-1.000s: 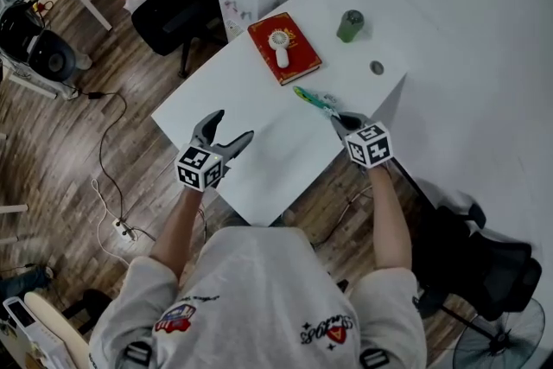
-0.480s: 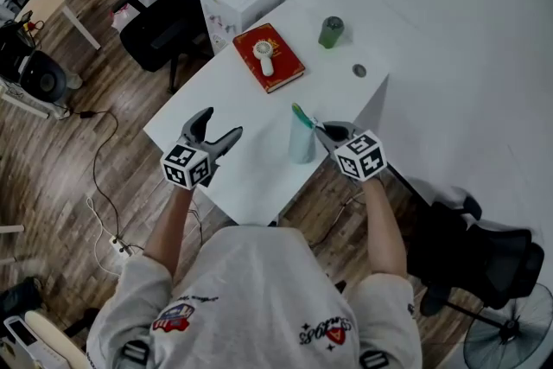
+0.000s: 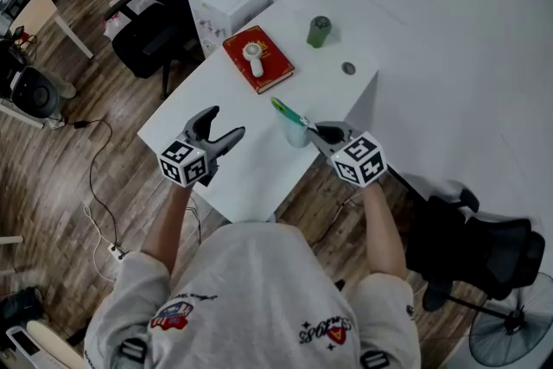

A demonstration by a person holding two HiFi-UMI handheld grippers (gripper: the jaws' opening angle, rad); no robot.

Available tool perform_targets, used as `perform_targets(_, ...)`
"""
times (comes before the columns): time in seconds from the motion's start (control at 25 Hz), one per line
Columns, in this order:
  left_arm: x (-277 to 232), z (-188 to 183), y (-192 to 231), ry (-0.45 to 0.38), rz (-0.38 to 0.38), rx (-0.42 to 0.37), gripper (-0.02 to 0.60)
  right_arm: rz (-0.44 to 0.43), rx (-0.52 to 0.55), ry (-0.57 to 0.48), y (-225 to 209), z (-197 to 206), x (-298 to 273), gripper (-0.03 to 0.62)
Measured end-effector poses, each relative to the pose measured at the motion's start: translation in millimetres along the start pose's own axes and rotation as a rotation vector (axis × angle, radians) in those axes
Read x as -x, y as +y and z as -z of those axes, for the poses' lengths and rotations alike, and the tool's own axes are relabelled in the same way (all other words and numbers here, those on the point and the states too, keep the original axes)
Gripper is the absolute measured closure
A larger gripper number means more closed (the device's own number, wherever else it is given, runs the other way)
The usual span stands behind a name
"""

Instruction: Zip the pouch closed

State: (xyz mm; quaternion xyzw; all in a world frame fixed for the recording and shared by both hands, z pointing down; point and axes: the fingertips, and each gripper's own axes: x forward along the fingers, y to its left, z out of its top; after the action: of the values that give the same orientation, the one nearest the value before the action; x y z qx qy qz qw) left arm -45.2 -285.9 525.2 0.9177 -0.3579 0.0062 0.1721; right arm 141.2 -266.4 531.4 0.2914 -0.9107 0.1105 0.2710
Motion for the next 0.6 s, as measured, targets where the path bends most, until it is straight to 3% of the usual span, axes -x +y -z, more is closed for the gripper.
perform_targets(0.24,-10,4,-15,0.025,0.089,0.036,0.196,-0.003,0.021,0.023,3,6,5,0.577)
perform_targets(0.44,-24,10,-37,0.065,0.22,0.119,0.204,-0.03,0.022,0.026,7,11,10,0.577)
perform_targets(0.6,-38,23,-64,0.137,0.344,0.126,0.232,-0.054,0.031,0.019,14,11,15,0.577)
